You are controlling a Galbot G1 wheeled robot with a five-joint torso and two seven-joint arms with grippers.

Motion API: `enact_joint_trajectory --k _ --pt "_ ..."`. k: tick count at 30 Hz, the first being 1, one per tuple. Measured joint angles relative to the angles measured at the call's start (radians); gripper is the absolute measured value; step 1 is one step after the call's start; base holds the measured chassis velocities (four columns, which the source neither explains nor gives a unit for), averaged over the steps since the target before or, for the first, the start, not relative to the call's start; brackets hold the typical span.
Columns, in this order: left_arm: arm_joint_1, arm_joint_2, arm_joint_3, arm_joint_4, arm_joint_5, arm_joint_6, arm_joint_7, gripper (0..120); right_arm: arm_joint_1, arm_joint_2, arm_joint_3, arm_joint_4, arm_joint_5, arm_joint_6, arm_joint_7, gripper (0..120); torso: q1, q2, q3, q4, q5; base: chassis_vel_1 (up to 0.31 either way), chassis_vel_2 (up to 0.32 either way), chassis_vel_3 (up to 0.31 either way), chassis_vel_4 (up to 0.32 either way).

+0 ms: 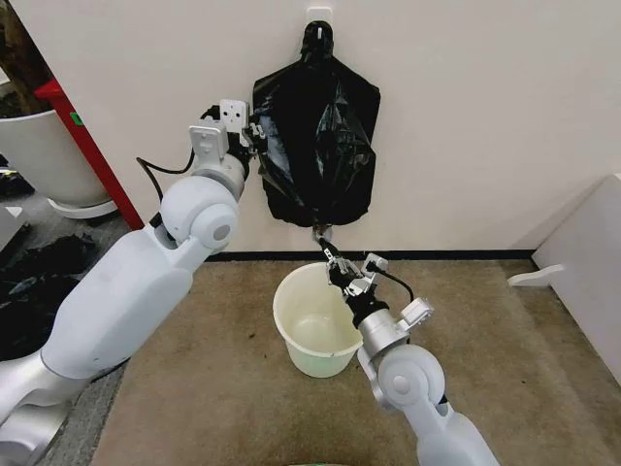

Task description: Place the garbage bag over the trash bin.

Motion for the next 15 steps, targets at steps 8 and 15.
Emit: enact_joint_trajectory --k 8,15 --pt "0.015 -0.003 -0.015 0.009 -0.023 -0.06 0.049 0 -0.091 -0.074 0.012 0.091 -0.193 0.074 -0.059 54 0.0 0.0 0.0 -0.0001 0.0001 0.0 0.0 0.0 0.0" --pt "0.037 0.013 -0.013 0.003 -0.019 -0.06 0.052 0 0.015 -0.184 0.052 0.263 -0.085 -0.011 0.071 79 0.0 0.0 0.0 -0.0003 0.0 0.0 0.0 0.0 0.0"
